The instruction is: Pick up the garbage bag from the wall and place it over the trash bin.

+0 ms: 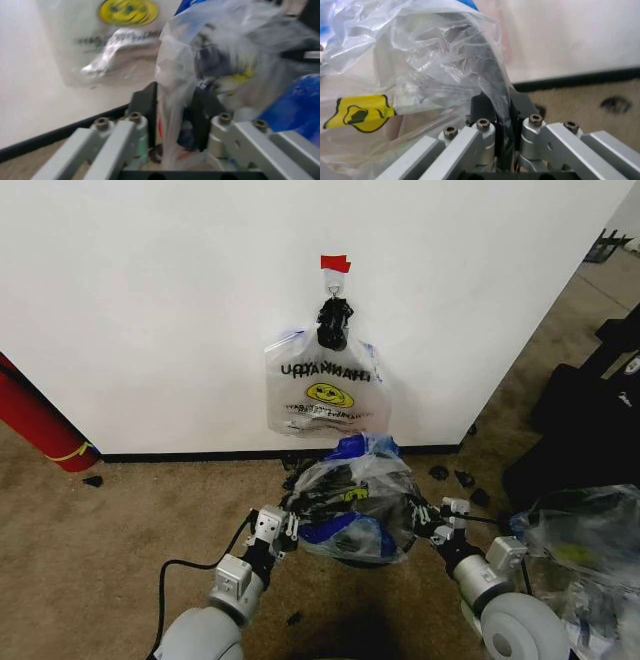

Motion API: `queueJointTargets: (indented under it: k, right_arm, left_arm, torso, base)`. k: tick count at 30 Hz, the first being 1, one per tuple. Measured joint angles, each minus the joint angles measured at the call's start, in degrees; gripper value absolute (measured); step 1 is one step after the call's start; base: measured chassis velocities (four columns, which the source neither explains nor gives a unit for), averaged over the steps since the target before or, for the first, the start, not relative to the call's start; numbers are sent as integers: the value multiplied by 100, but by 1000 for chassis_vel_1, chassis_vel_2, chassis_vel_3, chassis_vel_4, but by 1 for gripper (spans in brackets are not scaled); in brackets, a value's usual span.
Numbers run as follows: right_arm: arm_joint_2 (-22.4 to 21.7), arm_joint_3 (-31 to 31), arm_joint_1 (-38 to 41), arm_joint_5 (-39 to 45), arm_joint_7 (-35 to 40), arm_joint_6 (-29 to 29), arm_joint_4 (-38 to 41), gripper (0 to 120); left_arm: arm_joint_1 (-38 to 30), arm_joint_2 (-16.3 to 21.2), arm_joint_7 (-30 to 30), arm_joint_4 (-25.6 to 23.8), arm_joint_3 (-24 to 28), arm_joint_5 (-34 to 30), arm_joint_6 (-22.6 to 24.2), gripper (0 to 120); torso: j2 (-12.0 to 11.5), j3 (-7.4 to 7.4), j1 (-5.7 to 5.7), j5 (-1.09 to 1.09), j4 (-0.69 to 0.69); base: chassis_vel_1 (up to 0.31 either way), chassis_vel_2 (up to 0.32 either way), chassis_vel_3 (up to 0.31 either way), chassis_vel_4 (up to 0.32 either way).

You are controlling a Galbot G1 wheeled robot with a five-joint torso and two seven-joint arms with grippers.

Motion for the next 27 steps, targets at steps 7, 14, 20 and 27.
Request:
queueJointTargets:
  k: [7, 14, 20, 27]
  right_arm:
    - [-41, -37, 57, -533, -348, 378, -192, 1]
    - [-66, -103, -2, -883, -535, 582, -187, 1]
    - [-102, -104, -34, -1608, -818, 1005, -278, 1]
    - [-111, -9, 167, -2002, -908, 1362, -557, 1]
  left_arm:
    - [-126, 5, 515, 181, -75, 287, -788, 56]
    - [-428, -108, 686, 524, 21, 377, -1134, 81]
    - [-666, -138, 688, 717, 48, 307, -1169, 99]
    - [-684, 1, 912, 424, -23, -584, -1040, 100]
  torso:
    - [0, 0, 0, -1, 0]
    - [0, 0, 0, -1, 0]
    - [0, 0, 0, 0, -1]
    - [0, 0, 0, 0, 0]
  base:
    - [0, 0, 0, 0]
    - [0, 0, 0, 0]
    - [0, 0, 0, 0]
    - [0, 0, 0, 0]
